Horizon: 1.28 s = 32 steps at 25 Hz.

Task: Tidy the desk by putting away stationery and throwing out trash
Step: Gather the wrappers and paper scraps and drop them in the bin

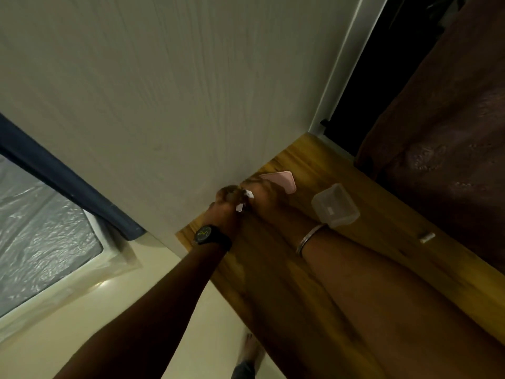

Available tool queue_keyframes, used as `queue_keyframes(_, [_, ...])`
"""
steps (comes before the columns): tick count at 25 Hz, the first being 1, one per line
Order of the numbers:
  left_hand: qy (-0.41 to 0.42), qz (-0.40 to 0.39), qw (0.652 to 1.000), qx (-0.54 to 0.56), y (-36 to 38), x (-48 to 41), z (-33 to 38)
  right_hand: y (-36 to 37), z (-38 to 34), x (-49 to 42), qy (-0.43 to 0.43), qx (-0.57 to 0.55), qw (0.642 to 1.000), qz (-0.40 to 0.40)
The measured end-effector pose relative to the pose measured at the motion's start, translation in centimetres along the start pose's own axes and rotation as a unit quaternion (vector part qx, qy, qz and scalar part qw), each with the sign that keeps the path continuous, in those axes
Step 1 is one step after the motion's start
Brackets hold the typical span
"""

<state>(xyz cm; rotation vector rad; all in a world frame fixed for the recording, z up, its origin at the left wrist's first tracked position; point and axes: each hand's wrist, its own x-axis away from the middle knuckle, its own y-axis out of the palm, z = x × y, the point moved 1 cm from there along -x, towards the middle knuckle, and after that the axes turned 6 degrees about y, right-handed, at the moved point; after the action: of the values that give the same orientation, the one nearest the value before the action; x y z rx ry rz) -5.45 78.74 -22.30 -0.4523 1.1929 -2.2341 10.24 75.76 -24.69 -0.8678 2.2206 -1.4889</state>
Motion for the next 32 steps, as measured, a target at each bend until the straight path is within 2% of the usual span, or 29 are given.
queue_keyframes(1, [0.013, -0.003, 1.000, -0.005, 0.3, -0.2, -0.1, 0.7, 0.4, -0.4, 0.010, 0.017, 0.999, 0.042])
queue_keyframes(3, [0.021, -0.008, 0.999, -0.024, 0.8, -0.7, -0.1, 1.4, 1.4, 1.6, -0.123, 0.008, 0.992, -0.018])
queue_keyframes(4, [0.006, -0.016, 1.000, -0.025, 0.8, -0.8, 0.1, 1.7, 1.4, 1.8, -0.138, 0.002, 0.989, -0.045])
queue_keyframes(6, [-0.022, -0.030, 0.999, -0.017, 0.8, -1.0, 0.7, -0.4, 2.0, 3.2, -0.149, -0.088, 0.985, -0.025])
queue_keyframes(8, [-0.018, 0.000, 1.000, -0.006, 0.9, -0.5, 1.6, -2.2, 2.2, 5.0, -0.117, -0.176, 0.977, -0.003])
queue_keyframes(11, [-0.006, 0.083, 0.995, 0.059, 1.3, 0.9, 3.7, -4.6, 3.6, 7.8, -0.100, -0.312, 0.945, -0.001])
queue_keyframes(15, [0.002, 0.104, 0.968, 0.229, 2.2, 3.3, 8.4, -7.9, 7.0, 12.8, 0.013, -0.446, 0.894, -0.023])
queue_keyframes(18, [-0.047, 0.076, 0.909, 0.406, 3.5, 6.9, 13.5, -11.3, 10.5, 18.5, 0.069, -0.535, 0.842, -0.011])
queue_keyframes(20, [-0.052, 0.049, 0.872, 0.485, 4.7, 10.3, 17.7, -14.4, 13.3, 23.7, 0.095, -0.584, 0.806, 0.017])
queue_keyframes(22, [-0.030, 0.012, 0.855, 0.517, 6.3, 14.1, 22.1, -16.9, 16.2, 29.3, 0.125, -0.622, 0.772, 0.038])
queue_keyframes(24, [-0.022, -0.031, 0.837, 0.546, 8.4, 18.0, 26.4, -18.9, 19.5, 34.9, 0.161, -0.635, 0.753, 0.072])
queue_keyframes(28, [-0.045, -0.146, 0.805, 0.573, 13.7, 27.4, 35.4, -22.1, 27.3, 46.7, 0.215, -0.653, 0.703, 0.184])
queue_keyframes(30, [-0.055, -0.201, 0.785, 0.583, 16.4, 32.6, 39.8, -23.5, 30.7, 53.1, 0.244, -0.660, 0.669, 0.237])
queue_keyframes(32, [-0.060, -0.248, 0.766, 0.590, 18.8, 37.5, 43.5, -24.6, 33.4, 58.8, 0.253, -0.684, 0.618, 0.292])
